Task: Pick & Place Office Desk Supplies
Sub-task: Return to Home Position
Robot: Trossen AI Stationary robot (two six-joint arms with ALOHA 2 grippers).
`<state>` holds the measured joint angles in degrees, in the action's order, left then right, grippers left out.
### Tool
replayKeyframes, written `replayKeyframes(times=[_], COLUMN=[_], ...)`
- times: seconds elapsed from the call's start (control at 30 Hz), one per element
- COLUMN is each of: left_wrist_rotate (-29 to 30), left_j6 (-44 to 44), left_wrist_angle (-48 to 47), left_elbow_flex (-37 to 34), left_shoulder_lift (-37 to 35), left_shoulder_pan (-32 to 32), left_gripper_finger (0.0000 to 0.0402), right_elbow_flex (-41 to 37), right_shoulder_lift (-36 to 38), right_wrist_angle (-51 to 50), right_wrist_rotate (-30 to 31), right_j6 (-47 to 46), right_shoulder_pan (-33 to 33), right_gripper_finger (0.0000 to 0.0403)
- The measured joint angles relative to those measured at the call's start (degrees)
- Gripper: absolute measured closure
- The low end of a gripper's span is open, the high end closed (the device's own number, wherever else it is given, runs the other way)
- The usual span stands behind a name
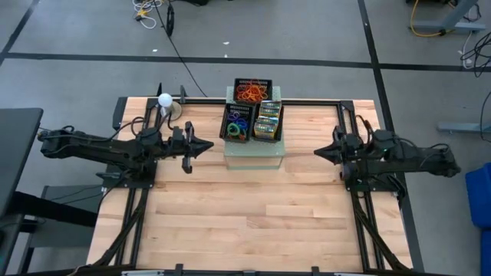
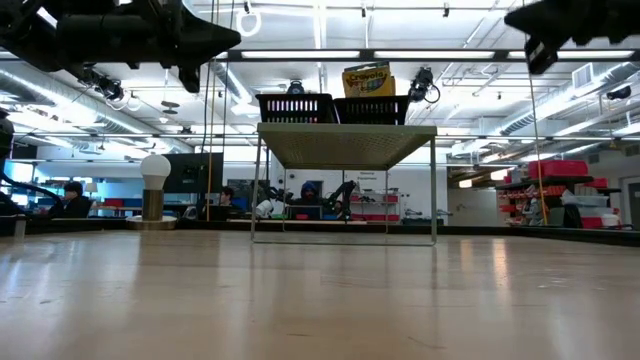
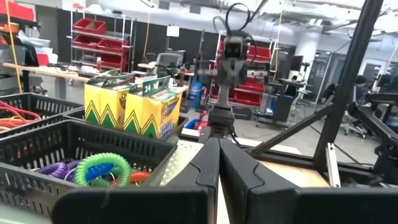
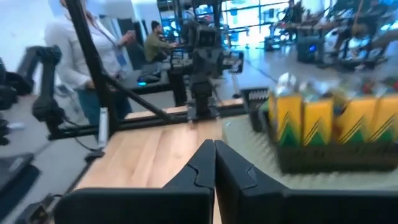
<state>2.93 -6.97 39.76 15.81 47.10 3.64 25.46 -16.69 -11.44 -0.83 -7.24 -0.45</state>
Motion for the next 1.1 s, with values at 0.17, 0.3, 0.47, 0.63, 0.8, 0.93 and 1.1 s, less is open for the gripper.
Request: replayKeyframes(times=[0.17, 0.3, 0.47, 0.63, 0.8, 0.93, 1.1], left_wrist_rotate=[-0.43, -0.83, -4.03, -4.05, -0.58, 4.29, 6.04], left_j6=[0.63, -0.11, -7.90, -14.58, -15.24, -18.43, -12.00], left_wrist_angle=[-0.29, -1.08, -1.13, -0.96, -0.99, -0.96, -0.75], left_elbow_flex=[0.00, 0.00, 0.00, -0.02, -0.02, -0.02, -0.02], left_shoulder_lift=[-0.29, -0.78, -0.08, -0.12, -0.12, -0.12, -0.12], left_shoulder_pan=[0.00, 0.04, 0.07, 0.07, 0.08, 0.08, -0.85], left_gripper_finger=[0.0390, 0.0390, 0.0390, 0.0390, 0.0390, 0.0390, 0.0396], right_elbow_flex=[-6.08, -8.06, -8.42, -8.42, -8.45, -8.45, -8.45], right_shoulder_lift=[5.88, 11.65, 15.94, 16.44, 16.33, 16.33, 16.35], right_wrist_angle=[1.51, 1.61, -0.62, -2.12, -4.57, -1.57, 0.04], right_wrist_rotate=[-2.24, -2.22, -1.63, -1.16, 4.99, 12.60, 10.10], right_j6=[-2.63, -2.16, -2.99, -2.84, -4.40, -6.33, -1.30], right_shoulder_pan=[-1.38, -1.81, -1.84, -1.84, -1.84, -1.84, -1.84], right_gripper_finger=[0.0401, 0.0401, 0.0402, 0.0400, 0.0386, 0.0372, 0.0374])
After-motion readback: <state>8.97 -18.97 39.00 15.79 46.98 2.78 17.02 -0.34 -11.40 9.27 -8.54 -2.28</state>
